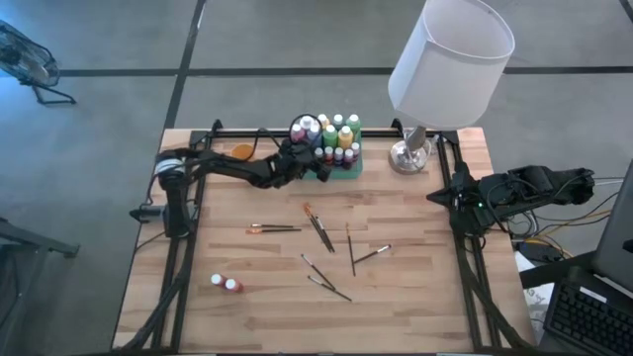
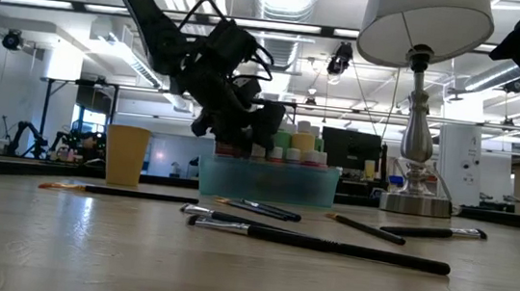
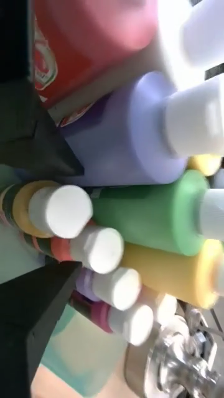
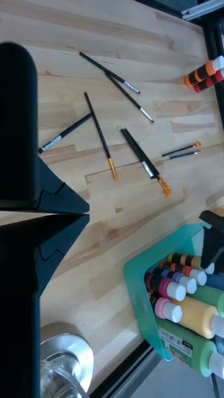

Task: Pick & Place Paint Supplies
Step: Put the small orange paint bottle into the green bin

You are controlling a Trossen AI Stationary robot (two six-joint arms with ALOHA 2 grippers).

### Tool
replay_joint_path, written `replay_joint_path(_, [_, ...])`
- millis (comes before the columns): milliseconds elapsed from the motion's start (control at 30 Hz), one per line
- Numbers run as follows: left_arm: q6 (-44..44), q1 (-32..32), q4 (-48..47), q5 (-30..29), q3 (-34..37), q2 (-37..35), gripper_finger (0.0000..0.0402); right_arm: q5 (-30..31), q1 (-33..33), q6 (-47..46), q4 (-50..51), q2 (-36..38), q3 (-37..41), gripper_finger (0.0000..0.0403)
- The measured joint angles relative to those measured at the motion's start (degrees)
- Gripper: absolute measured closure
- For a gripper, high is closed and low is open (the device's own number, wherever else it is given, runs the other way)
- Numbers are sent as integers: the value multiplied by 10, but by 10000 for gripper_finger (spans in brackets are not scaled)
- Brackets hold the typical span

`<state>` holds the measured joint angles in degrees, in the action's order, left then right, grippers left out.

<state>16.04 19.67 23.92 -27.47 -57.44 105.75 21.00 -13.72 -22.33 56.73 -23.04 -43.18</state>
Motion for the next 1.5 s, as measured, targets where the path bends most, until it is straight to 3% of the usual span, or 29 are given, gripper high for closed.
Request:
replay_joint_path(367, [-24,-9,-78,8,-2,-106,152,0,0,0,0,0,0,394])
replay_joint_path(800, [-37,-77,-318,6,-2,-300,154,0,0,0,0,0,0,394])
replay_joint_path(1100, [45,-191,-500,6,-2,-392,154,0,0,0,0,0,0,394])
replay_joint_path(1500, [165,-431,-669,4,-12,-478,154,0,0,0,0,0,0,394])
